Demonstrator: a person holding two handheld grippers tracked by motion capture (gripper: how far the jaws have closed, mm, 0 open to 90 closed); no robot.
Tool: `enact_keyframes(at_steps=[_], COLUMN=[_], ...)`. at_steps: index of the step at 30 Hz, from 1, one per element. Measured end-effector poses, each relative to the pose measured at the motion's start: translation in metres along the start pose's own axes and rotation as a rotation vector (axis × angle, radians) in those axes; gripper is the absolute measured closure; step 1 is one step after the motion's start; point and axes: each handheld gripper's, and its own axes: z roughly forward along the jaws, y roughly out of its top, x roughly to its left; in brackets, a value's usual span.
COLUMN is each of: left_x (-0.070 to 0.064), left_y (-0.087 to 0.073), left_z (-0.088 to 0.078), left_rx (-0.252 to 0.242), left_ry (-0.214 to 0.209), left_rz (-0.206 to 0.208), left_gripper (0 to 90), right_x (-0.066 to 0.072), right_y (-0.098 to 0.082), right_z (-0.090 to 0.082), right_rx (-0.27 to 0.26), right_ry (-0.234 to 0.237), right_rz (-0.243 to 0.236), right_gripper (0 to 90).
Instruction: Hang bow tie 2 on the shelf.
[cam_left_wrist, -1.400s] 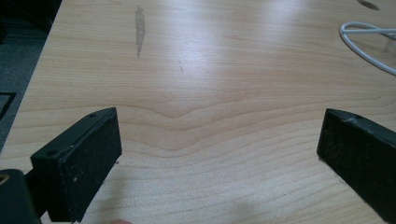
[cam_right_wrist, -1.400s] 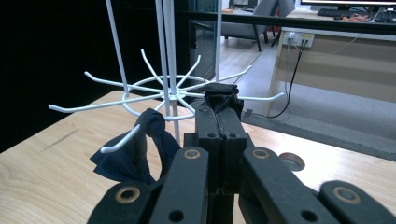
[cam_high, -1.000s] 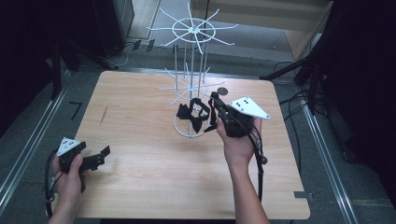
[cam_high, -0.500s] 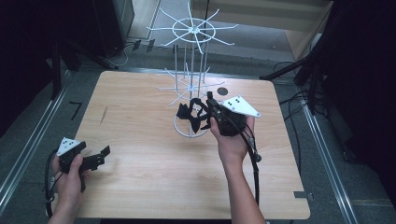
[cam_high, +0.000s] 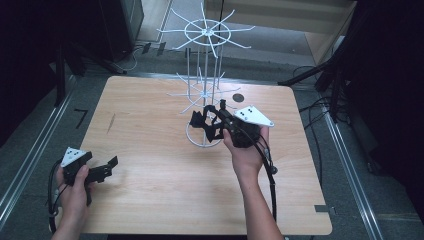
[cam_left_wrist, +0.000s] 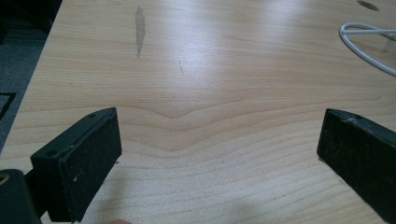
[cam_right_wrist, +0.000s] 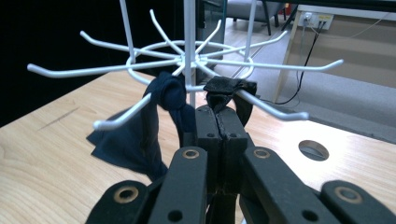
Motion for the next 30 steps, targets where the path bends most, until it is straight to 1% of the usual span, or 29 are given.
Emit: enact_keyframes(at_steps=[4,5,10,14,23,25,28,30], left_x=[0.0,0.0,0.0,0.0,0.0,0.0,0.0,0.0], left_y=[0.0,0.0,0.0,0.0,0.0,0.0,0.0,0.0], left_z=[0.0,0.0,0.0,0.0,0.0,0.0,0.0,0.0], left_rx=[0.0,0.0,0.0,-0.001,0.0,0.002,0.002,0.001], left_ry=[0.0,0.001,0.0,0.0,0.0,0.002,0.002,0.001], left_rz=[0.001,0.001,0.0,0.0,0.0,0.001,0.001,0.001], left_gripper=[0.2,0.2,0.2,0.2,0.2,0.2,0.2,0.2], right_x=[0.0,0.0,-0.001,-0.002,-0.007,-0.009,-0.012,-0.014], right_y=[-0.003,-0.004,-0.008,-0.012,-0.019,-0.021,-0.024,-0.026], right_z=[0.002,0.003,0.003,0.001,-0.004,-0.006,-0.009,-0.01], right_rx=[0.01,0.012,0.016,0.021,0.028,0.022,0.017,0.013], right_ry=[0.009,0.013,0.023,0.027,0.049,0.048,0.014,0.005], right_rz=[-0.004,0.002,-0.001,0.013,0.015,0.017,0.01,0.02], right_gripper=[88.6,86.6,81.4,78.5,68.8,64.5,56.1,51.7])
